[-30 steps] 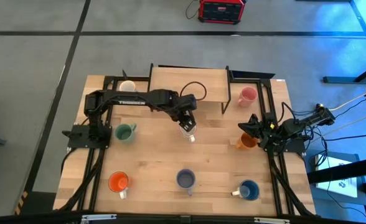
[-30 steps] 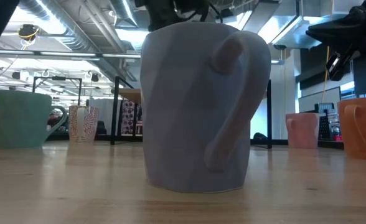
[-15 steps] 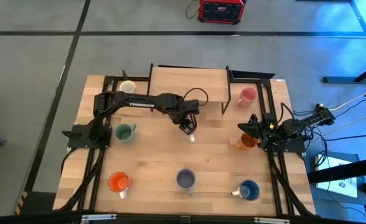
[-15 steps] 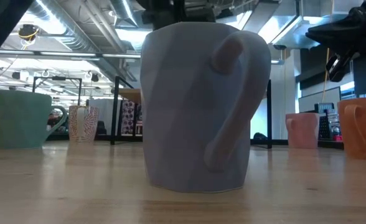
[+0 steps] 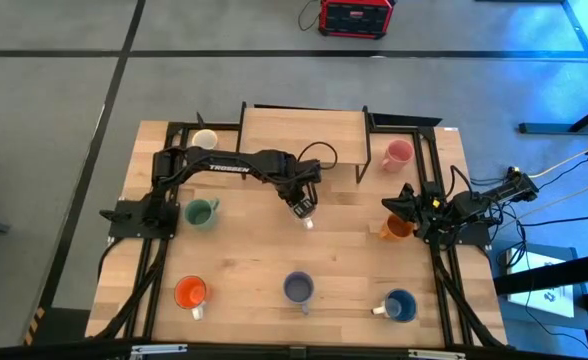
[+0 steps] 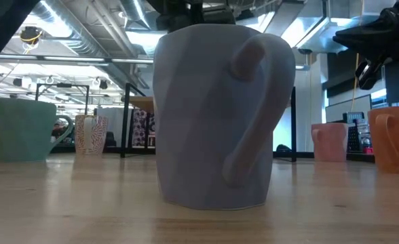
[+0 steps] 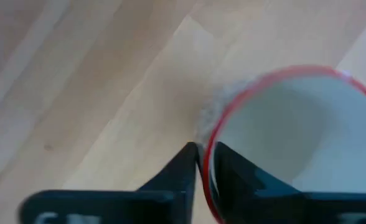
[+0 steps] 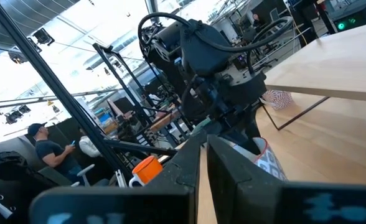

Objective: Place coffee mugs
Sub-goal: Put the white patterned mug on the shelf

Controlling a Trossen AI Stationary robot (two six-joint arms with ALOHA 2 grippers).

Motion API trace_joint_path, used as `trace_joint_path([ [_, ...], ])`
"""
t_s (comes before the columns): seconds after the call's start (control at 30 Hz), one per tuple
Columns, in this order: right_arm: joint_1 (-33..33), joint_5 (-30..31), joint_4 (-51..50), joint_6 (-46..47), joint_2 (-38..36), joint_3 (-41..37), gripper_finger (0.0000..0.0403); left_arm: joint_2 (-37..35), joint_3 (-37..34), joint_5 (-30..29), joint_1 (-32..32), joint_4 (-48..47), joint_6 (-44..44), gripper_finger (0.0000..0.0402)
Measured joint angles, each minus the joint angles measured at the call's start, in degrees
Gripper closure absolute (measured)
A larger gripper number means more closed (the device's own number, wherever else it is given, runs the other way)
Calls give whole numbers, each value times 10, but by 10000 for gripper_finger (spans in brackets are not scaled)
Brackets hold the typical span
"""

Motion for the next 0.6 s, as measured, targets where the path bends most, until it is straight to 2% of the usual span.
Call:
trace_joint_path([
  [0.07, 0, 0, 0, 0, 0, 0, 384, 0, 0, 1, 0, -2, 19, 385],
  [0.27, 0, -1, 3, 0, 0, 0, 384, -13, 13, 3, 0, -34, 50, 385],
  [0.4, 0, -1, 3, 0, 0, 0, 384, -23, 99, 6, 0, -119, 83, 385],
  [0.6, 0, -2, 0, -1, 0, 0, 384, -27, 261, -26, 3, -232, 135, 385],
])
